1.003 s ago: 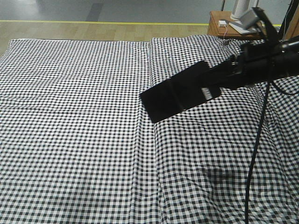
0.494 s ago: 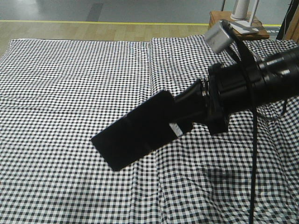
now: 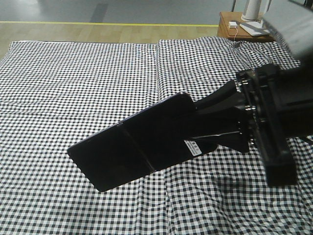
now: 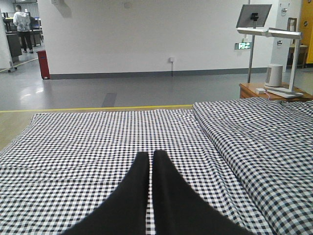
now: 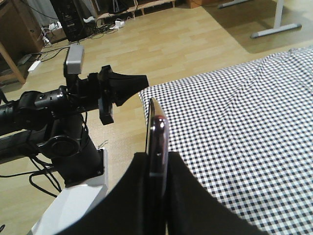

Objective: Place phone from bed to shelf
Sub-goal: 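Lift the black phone off the sheet with the right gripper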

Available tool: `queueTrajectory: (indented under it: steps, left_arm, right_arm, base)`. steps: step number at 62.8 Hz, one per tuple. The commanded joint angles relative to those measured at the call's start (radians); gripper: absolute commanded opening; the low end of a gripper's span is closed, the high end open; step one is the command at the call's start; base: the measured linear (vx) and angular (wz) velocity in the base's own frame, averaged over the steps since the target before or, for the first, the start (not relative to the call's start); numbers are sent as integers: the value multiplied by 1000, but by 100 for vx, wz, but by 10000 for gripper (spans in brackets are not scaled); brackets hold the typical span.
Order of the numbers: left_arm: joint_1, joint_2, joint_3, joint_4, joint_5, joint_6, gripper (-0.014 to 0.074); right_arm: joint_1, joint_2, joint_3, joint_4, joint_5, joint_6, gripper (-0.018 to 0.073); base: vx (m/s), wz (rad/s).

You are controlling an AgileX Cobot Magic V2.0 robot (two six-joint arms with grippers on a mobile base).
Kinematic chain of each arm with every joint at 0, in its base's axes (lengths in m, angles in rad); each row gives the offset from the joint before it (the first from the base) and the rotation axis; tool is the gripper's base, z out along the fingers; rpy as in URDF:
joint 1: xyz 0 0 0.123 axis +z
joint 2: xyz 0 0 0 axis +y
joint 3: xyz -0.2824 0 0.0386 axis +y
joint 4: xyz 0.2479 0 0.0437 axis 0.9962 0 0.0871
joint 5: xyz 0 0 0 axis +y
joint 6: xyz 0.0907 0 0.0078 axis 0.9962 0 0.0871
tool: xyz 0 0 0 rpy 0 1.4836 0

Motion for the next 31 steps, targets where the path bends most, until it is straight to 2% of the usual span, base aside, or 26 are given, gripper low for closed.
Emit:
queueTrajectory:
  steps: [1, 31]
  left_arm:
    - [2, -6, -24, -11, -75, -9, 1]
    - [2, -6, -24, -11, -75, -9, 1]
  right_arm:
    - [0, -39, -25, 97, 60, 0, -3]
    - [0, -46, -25, 96, 59, 4, -3]
  base:
    - [0, 0]
    - [0, 0]
